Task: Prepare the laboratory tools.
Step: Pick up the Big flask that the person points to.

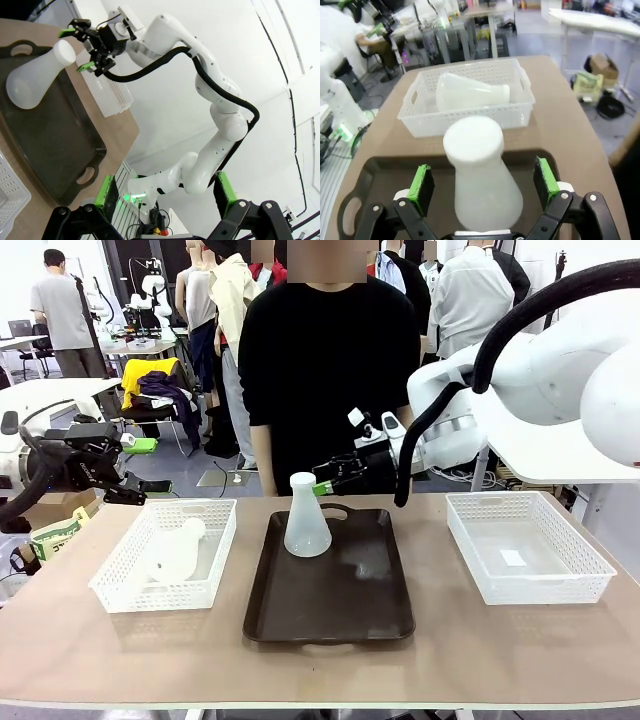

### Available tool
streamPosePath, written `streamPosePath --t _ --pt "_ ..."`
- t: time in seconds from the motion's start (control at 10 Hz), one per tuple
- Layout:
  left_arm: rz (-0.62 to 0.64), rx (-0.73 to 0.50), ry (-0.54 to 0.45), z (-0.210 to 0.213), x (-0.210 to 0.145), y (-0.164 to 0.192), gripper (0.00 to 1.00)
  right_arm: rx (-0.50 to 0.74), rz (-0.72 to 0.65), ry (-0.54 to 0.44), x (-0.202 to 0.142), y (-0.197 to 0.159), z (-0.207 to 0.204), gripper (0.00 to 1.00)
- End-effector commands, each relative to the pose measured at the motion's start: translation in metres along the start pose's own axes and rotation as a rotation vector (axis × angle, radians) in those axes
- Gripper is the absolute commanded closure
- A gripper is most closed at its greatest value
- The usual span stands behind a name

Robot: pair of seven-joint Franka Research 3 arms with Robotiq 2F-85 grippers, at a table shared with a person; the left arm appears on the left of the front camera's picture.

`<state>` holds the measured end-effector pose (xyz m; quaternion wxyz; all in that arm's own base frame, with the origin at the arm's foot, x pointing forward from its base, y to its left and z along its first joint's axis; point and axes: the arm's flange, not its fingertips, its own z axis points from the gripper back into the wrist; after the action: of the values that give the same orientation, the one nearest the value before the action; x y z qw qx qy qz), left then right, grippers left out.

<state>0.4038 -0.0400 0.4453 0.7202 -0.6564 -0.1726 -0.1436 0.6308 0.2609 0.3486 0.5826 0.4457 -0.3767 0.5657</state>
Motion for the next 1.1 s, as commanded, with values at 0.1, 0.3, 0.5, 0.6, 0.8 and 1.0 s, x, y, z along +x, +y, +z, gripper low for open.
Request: streamPosePath --t 0.1,0.3,0.5,0.6,0.8,1.0 --pt "-0.004 -0.008 -0.005 0.001 0.000 -0.002 0.00 -0.151 -0.089 0.170 0.003 0.022 0.064 0.00" --pt "-0.004 -0.008 -0.005 0.001 0.000 -0.002 0.00 -0.355 -0.054 0.185 0.014 0.063 0.118 0.00" --pt "-0.004 -0.008 -0.005 0.001 0.000 -0.002 0.00 -0.516 -0.098 0.099 0.006 0.109 0.173 0.00" --pt "-0.004 -0.008 -0.005 0.001 0.000 -0.002 0.00 -0.548 -0.119 0.028 -0.003 0.125 0.193 0.00" --pt "-0.004 -0.008 -0.005 0.001 0.000 -0.002 0.00 -0.607 -0.155 -0.063 -0.023 0.148 0.223 0.00" --pt "-0.004 -0.008 -0.005 0.001 0.000 -0.002 0.00 -0.637 -0.142 -0.144 -0.036 0.164 0.243 0.00"
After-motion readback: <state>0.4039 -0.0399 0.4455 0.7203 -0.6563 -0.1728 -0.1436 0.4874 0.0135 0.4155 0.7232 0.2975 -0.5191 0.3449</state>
